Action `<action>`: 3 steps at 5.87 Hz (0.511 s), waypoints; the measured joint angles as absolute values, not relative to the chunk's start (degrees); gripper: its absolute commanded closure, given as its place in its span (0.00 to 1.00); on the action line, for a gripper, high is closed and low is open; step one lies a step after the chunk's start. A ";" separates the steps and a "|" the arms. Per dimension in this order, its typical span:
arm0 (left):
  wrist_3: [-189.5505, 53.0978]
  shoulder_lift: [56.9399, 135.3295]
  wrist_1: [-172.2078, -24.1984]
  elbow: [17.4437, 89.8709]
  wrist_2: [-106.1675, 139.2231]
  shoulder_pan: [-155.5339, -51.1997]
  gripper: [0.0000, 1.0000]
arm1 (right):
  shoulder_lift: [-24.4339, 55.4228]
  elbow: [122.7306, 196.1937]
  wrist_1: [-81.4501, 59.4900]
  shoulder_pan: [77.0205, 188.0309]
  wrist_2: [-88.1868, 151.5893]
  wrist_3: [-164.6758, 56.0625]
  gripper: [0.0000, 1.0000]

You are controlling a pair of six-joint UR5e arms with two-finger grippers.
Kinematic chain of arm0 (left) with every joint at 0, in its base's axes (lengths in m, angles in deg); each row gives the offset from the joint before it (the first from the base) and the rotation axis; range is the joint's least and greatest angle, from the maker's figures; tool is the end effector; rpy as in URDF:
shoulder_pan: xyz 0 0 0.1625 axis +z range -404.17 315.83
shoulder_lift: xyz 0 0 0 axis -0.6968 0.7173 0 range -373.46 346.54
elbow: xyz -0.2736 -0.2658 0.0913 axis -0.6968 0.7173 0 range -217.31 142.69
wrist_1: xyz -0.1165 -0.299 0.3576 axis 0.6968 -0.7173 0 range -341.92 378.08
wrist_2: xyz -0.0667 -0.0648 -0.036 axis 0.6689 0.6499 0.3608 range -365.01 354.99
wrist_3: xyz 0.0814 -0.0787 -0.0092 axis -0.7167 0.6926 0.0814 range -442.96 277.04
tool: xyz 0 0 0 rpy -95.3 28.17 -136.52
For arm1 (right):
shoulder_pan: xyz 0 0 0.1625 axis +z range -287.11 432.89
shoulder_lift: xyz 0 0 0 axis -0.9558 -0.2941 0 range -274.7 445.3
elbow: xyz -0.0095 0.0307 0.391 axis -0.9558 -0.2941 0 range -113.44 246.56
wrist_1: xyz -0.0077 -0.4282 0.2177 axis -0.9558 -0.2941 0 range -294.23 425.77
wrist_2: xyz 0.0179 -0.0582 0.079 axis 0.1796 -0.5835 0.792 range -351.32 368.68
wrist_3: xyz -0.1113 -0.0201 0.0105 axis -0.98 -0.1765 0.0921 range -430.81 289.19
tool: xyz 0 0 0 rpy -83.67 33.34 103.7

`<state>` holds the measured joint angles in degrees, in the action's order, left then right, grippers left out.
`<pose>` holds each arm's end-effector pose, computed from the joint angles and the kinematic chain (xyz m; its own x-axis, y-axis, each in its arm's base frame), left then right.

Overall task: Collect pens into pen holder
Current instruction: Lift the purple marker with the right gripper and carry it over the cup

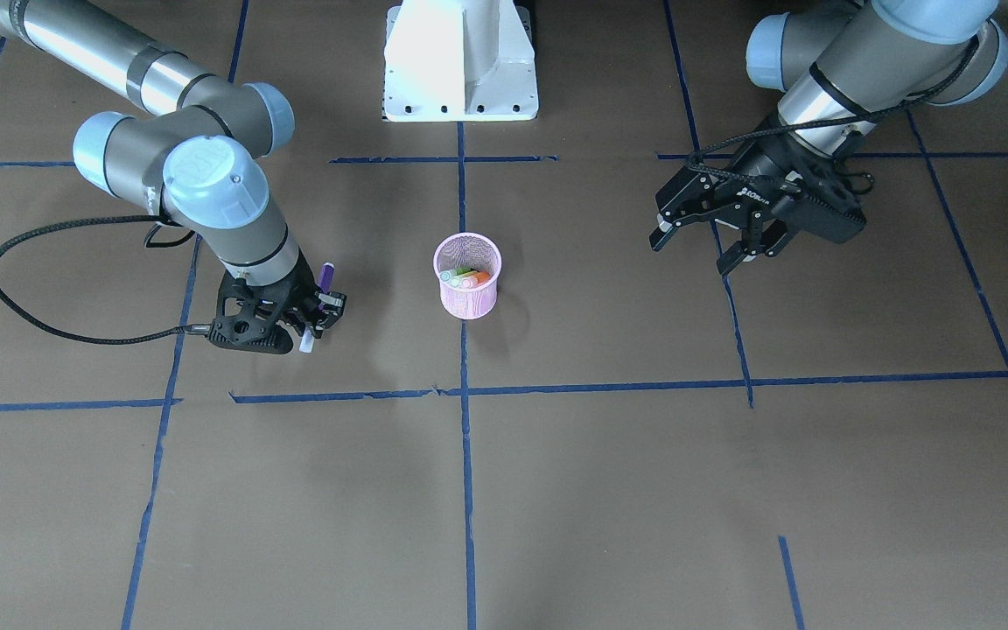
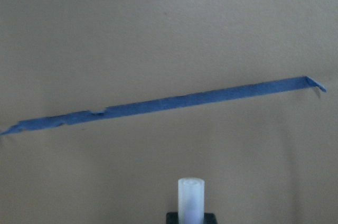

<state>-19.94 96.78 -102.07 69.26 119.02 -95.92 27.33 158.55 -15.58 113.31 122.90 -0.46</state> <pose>0.3358 -0.5387 0.1990 0.3666 0.1424 -0.9194 0.1859 0.9571 0.2224 -0.5028 -0.5420 0.2454 0.6549 0.1547 0.7397 -0.1691 0.9840 -0.0561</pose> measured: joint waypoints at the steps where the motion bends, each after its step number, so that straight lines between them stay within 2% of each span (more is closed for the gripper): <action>1: -19.97 96.18 -102.07 69.38 119.07 -95.97 0.00 | 27.49 163.57 -15.36 113.45 119.32 -0.52 1.00; 3: -20.02 94.85 -102.00 69.40 119.07 -95.96 0.00 | 29.14 171.33 -14.58 109.95 104.83 -0.51 1.00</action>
<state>-20.02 94.85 -102.00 69.40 119.07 -95.96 29.14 171.33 -14.58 109.95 104.83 -0.51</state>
